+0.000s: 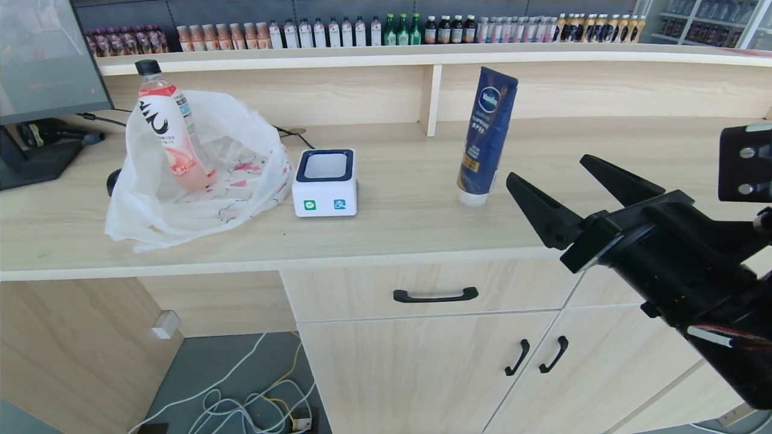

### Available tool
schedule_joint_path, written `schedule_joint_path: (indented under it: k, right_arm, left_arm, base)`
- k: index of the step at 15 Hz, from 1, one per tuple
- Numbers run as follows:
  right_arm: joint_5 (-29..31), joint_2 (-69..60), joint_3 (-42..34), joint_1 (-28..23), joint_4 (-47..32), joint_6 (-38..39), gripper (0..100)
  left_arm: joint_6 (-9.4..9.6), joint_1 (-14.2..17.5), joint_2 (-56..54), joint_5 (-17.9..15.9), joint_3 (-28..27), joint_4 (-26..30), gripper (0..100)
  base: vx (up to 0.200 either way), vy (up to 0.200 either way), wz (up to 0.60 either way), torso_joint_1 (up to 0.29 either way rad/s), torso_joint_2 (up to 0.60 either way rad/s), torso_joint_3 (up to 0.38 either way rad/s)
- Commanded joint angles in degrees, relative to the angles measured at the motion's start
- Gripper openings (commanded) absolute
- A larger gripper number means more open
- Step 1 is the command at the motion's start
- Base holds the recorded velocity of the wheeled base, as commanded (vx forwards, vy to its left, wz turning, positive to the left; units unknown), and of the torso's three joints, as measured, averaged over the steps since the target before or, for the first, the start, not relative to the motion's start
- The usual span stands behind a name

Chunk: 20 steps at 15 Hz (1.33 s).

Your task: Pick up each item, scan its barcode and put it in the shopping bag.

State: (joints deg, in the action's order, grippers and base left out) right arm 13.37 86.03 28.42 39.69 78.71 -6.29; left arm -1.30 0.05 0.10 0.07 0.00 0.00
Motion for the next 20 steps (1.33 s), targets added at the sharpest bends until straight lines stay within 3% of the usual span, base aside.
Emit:
schedule_joint_path:
  k: [1,4,10,20]
  right_arm:
    - [0.0,1.8,1.6,0.0,0.0,0.0,100]
    - [-0.1,5.0,4.7,0.3,0.1,0.4,100]
    - [-0.5,9.5,12.1,1.3,-2.1,0.2,100]
    - [1.0,14.0,34.1,-0.4,-29.3,0.8,100]
  left_arm:
    - [-0.01,0.0,0.1,0.0,0.0,0.0,100]
    - [0.07,0.0,0.1,0.0,0.0,0.0,100]
    - [0.51,0.0,0.0,0.0,0.0,0.0,100]
    - [0.51,0.0,0.0,0.0,0.0,0.0,100]
  base:
    - [0.000,-0.200,0.00,0.002,0.01,0.002]
    - [0.000,-0.200,0.00,0.001,0.00,0.005]
    - [0.000,0.000,0.00,0.000,0.00,0.000]
    - [0.000,0.000,0.00,0.000,0.00,0.000]
